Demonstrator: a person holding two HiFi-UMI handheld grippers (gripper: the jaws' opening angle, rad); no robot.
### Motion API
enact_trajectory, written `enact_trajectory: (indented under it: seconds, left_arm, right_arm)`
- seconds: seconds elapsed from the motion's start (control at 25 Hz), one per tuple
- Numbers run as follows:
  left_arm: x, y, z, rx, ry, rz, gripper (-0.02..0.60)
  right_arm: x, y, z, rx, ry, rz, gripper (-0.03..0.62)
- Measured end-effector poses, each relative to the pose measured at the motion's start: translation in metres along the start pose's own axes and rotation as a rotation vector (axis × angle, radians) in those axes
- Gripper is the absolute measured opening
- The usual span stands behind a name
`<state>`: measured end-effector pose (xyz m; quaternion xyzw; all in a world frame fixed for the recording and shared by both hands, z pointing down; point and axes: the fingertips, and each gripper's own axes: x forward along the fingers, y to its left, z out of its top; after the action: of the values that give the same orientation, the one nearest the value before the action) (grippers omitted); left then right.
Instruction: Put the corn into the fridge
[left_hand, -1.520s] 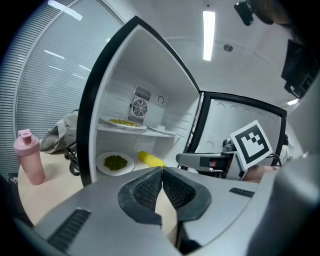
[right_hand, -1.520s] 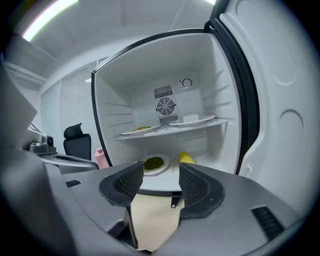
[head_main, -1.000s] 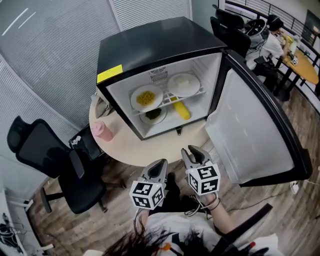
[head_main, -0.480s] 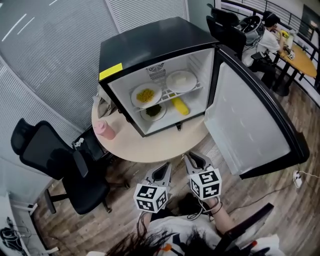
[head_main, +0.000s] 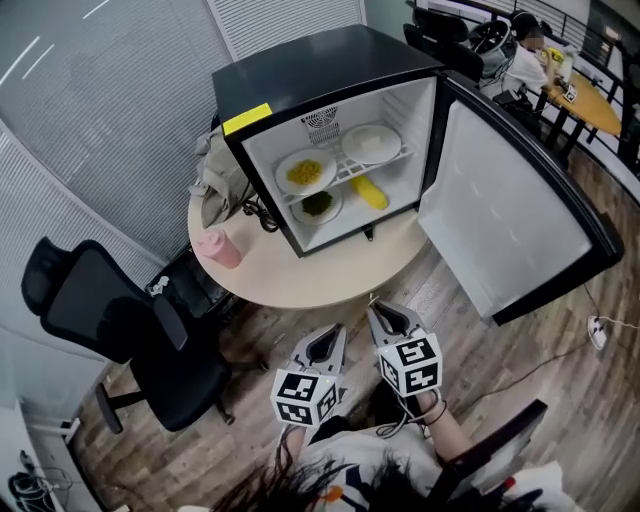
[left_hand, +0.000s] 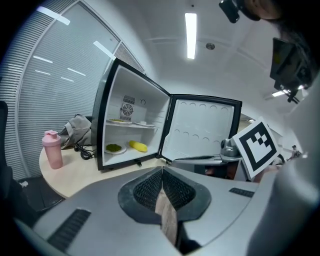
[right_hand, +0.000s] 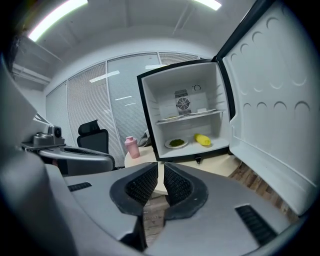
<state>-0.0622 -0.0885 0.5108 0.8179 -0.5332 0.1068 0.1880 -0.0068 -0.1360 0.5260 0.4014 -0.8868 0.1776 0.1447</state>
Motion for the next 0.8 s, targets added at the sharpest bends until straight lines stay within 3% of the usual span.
enact_trajectory:
  seconds: [0.8]
  left_arm:
    - [-0.117,-0.008,-0.044,-0.021,-0.043,-0.107,0.011]
  right_arm:
    - [-0.079,0.098,-0.054,0.049,-0.004,-0.125,0.029]
